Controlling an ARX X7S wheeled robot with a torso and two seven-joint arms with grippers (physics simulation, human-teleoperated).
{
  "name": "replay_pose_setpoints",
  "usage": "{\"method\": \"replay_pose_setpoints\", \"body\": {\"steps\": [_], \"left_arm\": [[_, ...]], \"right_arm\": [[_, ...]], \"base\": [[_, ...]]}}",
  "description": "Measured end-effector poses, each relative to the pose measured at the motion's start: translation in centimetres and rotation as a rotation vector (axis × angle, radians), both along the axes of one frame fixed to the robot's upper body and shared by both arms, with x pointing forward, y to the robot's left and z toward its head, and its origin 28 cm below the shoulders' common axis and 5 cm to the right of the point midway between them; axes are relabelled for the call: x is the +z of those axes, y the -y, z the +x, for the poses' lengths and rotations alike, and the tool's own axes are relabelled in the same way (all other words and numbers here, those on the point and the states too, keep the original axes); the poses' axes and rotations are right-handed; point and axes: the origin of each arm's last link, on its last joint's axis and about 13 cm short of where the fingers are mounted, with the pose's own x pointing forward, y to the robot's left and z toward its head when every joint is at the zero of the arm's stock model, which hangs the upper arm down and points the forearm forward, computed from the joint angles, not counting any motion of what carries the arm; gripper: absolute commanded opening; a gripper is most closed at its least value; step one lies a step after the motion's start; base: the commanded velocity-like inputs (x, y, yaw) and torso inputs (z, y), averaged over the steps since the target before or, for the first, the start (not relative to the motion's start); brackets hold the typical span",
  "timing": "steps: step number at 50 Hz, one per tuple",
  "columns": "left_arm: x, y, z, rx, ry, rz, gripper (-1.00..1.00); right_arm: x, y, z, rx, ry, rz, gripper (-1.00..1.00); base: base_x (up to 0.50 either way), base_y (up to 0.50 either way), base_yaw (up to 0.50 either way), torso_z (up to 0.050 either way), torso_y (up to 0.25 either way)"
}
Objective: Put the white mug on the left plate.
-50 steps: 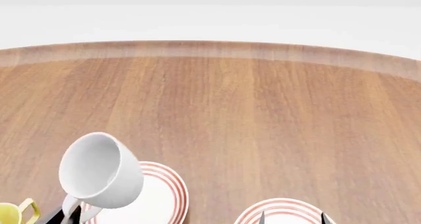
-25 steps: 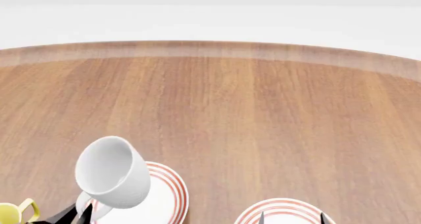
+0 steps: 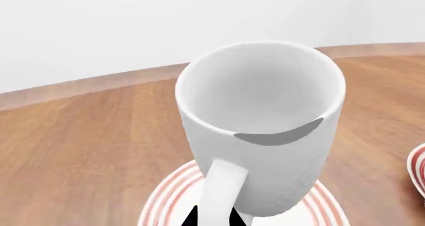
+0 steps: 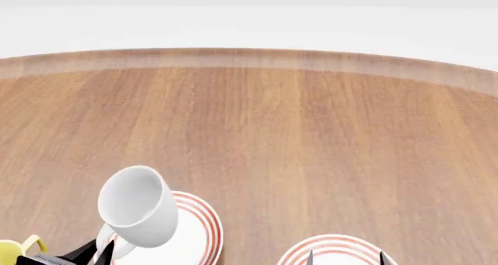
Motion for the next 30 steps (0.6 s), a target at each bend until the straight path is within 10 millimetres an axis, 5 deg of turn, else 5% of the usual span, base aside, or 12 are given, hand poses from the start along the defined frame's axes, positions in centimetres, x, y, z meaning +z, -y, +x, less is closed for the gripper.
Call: {"method": "replay_pose_setpoints", "body": {"steps": [30], "left_arm": [[-1.7, 0.2, 1.6, 0.039, -0.062, 0.037, -1.00]], "right_arm": [[0.0, 0.0, 0.0, -0.001, 0.007, -0.002, 1.00]], "base": [[0.00, 0.00, 0.00, 0.000, 0.000]]}}
